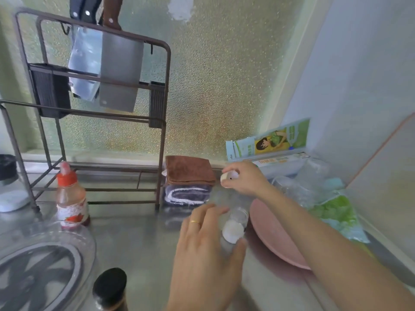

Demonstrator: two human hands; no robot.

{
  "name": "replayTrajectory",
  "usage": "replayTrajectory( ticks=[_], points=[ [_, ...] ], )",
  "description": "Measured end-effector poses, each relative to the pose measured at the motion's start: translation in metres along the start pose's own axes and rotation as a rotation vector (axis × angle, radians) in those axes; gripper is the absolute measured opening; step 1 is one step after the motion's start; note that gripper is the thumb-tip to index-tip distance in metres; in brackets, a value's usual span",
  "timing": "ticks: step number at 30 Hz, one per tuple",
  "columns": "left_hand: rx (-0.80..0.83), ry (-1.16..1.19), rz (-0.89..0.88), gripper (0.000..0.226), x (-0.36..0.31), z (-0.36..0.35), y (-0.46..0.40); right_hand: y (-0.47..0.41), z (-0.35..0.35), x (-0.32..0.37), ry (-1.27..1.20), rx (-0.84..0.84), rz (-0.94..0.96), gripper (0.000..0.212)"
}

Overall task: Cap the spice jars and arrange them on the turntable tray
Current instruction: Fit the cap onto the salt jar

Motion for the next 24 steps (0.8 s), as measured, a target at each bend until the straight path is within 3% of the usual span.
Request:
replayTrajectory(
  ticks=[6,12,16,20,24],
  points=[
    [0.051,-0.072,0.086,0.046,-0.002,-0.007,-0.027,0.059,0.025,-0.032,-0.356,-0.027,-0.116,0.033],
    [0.055,-0.081,0.138,0.047,0.002,-0.004,-0.026,0.082,0.003,-0.041,-0.370,0.004,-0.047,0.029],
    [0.078,-0.068,0.157,0.045,0.006,-0.002,-0.023,0.085,-0.012,-0.042,-0.259,0.023,0.009,0.034],
    [0.077,-0.050,0.147,0.034,0.008,0.000,-0.024,0.082,-0.029,-0.034,0.058,0.154,0.051,0.066],
    [0.060,-0.034,0.148,0.032,0.007,0.006,-0.025,0.083,-0.044,-0.026,0.289,0.225,0.098,0.060]
  ],
)
Point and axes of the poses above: each hand's wrist, its own y-axis away from the middle knuckle, its own z-axis out of the back of the hand, x = y × z, the point moved 10 cm from there along -y, towards the middle knuckle, and after that the axes turned 9 degrees about -z, right-handed, at the moved point
